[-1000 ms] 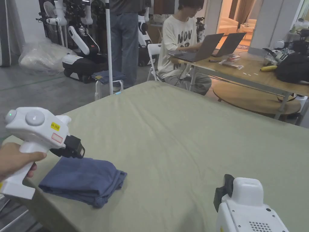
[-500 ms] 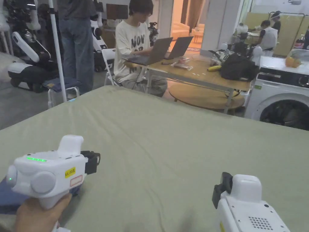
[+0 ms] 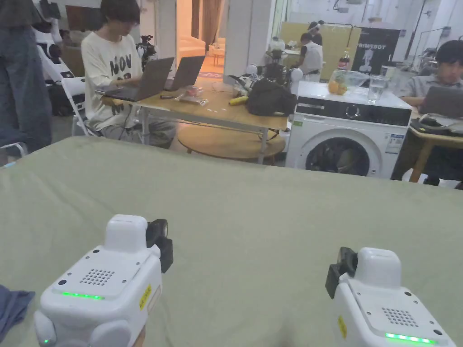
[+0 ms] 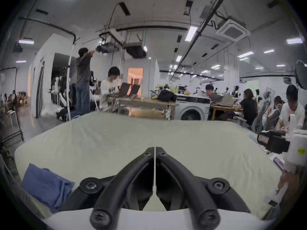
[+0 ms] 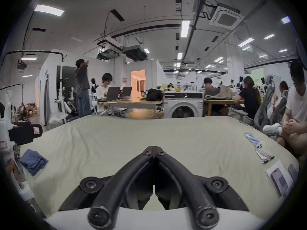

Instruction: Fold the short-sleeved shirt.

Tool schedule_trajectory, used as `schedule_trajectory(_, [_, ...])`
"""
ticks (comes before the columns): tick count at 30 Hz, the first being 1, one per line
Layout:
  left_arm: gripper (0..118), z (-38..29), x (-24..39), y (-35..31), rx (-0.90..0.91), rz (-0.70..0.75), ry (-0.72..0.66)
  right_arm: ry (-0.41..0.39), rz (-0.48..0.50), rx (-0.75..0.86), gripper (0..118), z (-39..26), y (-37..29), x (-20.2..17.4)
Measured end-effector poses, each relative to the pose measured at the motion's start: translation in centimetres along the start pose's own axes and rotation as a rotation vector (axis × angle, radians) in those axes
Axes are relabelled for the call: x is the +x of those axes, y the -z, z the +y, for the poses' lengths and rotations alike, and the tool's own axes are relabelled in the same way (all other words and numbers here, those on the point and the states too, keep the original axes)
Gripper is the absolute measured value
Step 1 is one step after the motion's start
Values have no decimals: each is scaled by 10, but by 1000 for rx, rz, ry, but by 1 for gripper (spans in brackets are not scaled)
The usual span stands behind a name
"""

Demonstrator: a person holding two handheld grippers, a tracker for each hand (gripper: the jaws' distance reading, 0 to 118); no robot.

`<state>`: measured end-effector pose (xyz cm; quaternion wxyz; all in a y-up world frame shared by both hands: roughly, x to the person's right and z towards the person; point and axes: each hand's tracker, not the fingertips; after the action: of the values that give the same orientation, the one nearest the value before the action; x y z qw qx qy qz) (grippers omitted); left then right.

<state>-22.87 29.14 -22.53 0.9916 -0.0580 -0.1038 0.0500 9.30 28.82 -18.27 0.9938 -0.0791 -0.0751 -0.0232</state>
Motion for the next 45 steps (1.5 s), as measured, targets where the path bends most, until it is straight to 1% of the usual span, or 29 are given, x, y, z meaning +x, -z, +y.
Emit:
schedule_trajectory(3, [0,-5,17,5,12,-9,-15,-7,-18,16,0,0,-3,10])
schedule_trajectory(9, [0,-18,36,10,-17,0,34,-49,-39,44,0,-4,-4,17])
schedule_trajectory(13, [0,-19,39,7,-16,27,31,-74,-45,44,0,-8,-3,14])
schedule_trajectory(17, [0,-15,40,4,-12,44,31,-59,-46,38,0,-11,-4,10])
schedule_trajectory(21, [1,-11,40,2,-30,48,19,-83,-52,28,0,-12,-6,4])
schedule_trajectory(22, [7,-12,40,2,-30,42,20,-79,-36,28,9,-13,-7,5])
schedule_trajectory(23, [12,-13,41,1,-25,31,32,-73,-18,34,22,-14,-7,5])
schedule_trajectory(24, [19,-15,42,1,-21,24,43,-74,-20,33,33,-14,-7,5])
schedule_trajectory(25, [31,-16,41,2,-23,23,52,-77,-28,24,41,-14,-5,4])
schedule_trajectory(26, [38,-18,42,2,-22,19,57,-71,-40,15,46,-15,-4,3])
schedule_trajectory(27, [41,-20,43,2,-24,14,59,-57,-44,16,49,-16,-3,4])
schedule_trajectory(28, [41,-21,45,2,-26,12,60,-37,-46,18,49,-16,-2,6])
schedule_trajectory(29, [50,-22,45,3,-27,14,62,-12,-53,12,61,-16,-1,8])
schedule_trajectory(30, [57,-24,47,4,-34,22,66,14,-54,5,70,-15,1,10])
schedule_trajectory(31, [64,-25,49,4,-33,29,76,41,-51,-1,76,-15,2,12])
schedule_trajectory(33, [71,-25,49,8,-31,29,83,56,-49,-10,80,-15,6,16])
schedule_trajectory(35, [72,-24,48,10,-37,-3,71,48,-67,-12,81,-15,8,17])
schedule_trajectory(37, [72,-23,47,10,-27,-9,58,21,-77,-14,81,-15,10,17])
schedule_trajectory(39, [72,-23,50,10,-18,42,96,19,-65,-11,81,-14,9,20])
schedule_trajectory(41, [72,-25,52,11,-54,125,136,48,-30,-25,82,-13,9,25])
schedule_trajectory(43, [72,-26,49,9,-46,105,107,73,-8,-26,82,-13,9,28])
schedule_trajectory(45, [72,-27,44,7,-46,78,50,88,-28,-38,82,-11,11,26])
